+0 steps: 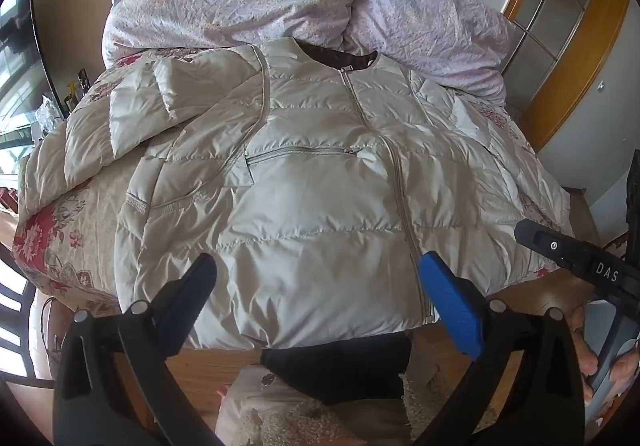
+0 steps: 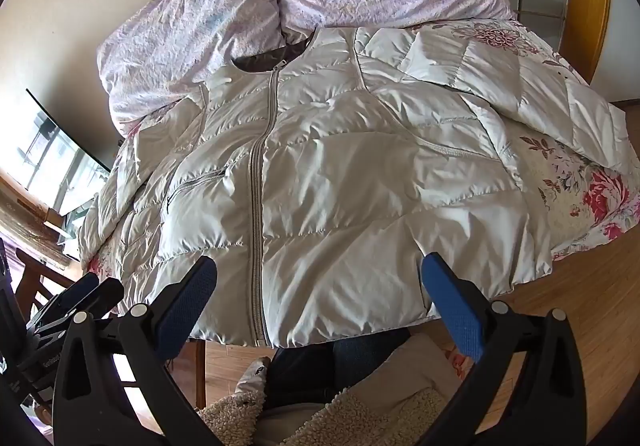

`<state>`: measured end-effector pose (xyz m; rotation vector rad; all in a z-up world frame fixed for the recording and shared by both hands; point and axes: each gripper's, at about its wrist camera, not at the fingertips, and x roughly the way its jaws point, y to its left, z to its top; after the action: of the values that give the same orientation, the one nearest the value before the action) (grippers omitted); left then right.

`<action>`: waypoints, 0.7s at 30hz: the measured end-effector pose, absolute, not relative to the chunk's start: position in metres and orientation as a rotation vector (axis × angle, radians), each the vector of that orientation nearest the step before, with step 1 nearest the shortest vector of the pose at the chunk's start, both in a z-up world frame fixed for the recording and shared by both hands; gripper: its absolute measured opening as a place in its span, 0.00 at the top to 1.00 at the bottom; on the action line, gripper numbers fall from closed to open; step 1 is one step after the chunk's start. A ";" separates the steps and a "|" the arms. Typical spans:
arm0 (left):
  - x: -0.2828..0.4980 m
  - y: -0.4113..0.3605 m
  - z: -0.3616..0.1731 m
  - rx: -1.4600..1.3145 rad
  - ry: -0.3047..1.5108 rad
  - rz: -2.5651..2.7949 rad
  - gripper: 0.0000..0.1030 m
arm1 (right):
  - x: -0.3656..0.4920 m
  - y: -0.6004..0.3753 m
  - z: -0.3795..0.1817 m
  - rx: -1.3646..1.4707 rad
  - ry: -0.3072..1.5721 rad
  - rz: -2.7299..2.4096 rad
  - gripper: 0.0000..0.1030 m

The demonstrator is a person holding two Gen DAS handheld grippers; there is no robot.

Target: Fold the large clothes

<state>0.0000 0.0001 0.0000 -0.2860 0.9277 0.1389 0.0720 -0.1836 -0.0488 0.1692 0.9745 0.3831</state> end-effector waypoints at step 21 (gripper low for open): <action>0.000 0.000 0.000 -0.286 0.927 0.140 0.02 | 0.073 -0.184 -0.049 0.174 0.980 0.386 0.01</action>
<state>0.0000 0.0001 0.0000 -0.2865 0.9274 0.1395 0.0731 -0.1835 -0.0494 0.1740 0.9796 0.3859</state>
